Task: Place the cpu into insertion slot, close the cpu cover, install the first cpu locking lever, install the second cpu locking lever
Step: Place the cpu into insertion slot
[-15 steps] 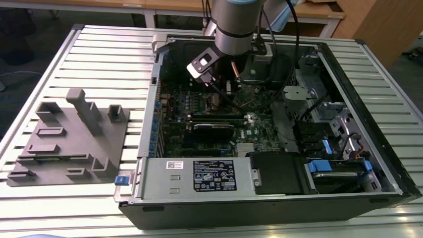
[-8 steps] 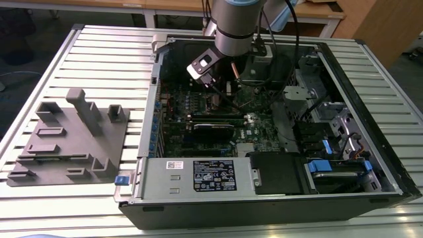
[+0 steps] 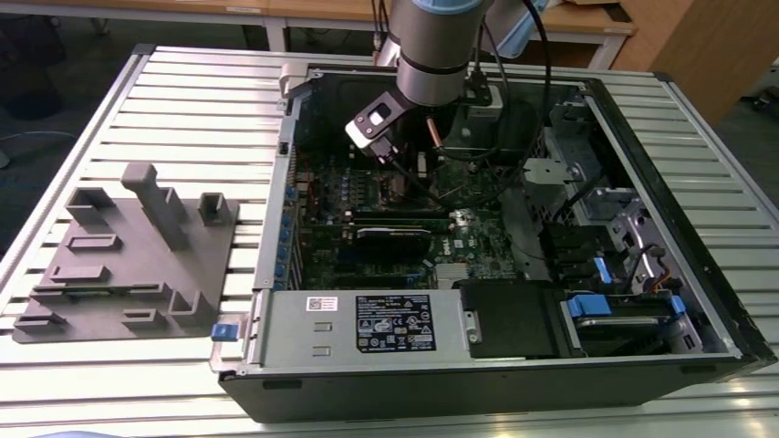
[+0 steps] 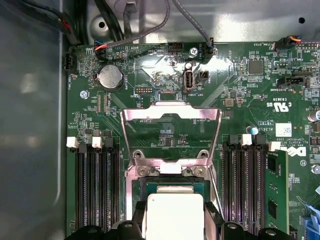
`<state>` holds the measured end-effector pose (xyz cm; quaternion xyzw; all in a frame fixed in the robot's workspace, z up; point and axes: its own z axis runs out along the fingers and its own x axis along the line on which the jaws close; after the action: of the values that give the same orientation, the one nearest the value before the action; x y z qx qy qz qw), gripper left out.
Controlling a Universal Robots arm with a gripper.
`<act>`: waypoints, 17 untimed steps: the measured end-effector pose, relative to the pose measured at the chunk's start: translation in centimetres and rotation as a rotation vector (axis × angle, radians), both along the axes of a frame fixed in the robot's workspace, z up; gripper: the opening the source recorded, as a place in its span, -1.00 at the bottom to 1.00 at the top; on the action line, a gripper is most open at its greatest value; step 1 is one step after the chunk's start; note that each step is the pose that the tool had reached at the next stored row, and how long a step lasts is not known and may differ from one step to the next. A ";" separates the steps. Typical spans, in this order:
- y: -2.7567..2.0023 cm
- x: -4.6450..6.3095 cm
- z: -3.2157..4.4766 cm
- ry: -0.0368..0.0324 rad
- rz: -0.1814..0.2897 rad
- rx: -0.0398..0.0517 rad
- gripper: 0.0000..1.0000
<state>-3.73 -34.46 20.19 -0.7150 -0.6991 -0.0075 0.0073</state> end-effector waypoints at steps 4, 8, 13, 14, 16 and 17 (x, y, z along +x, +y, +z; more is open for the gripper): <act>0.01 0.0 -0.04 -0.0002 0.000 0.0004 0.08; 0.00 0.1 -0.08 0.0000 0.000 0.0000 0.08; 0.00 0.1 -0.32 0.0000 -0.008 0.0001 0.08; 0.00 0.1 -0.32 0.0000 -0.009 0.0000 0.08; 0.00 0.1 -0.32 0.0000 -0.009 0.0000 0.08; 0.00 0.1 -0.33 -0.0001 -0.022 0.0002 0.08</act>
<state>-3.63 -34.46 19.86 -0.7228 -0.6910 -0.0077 0.0072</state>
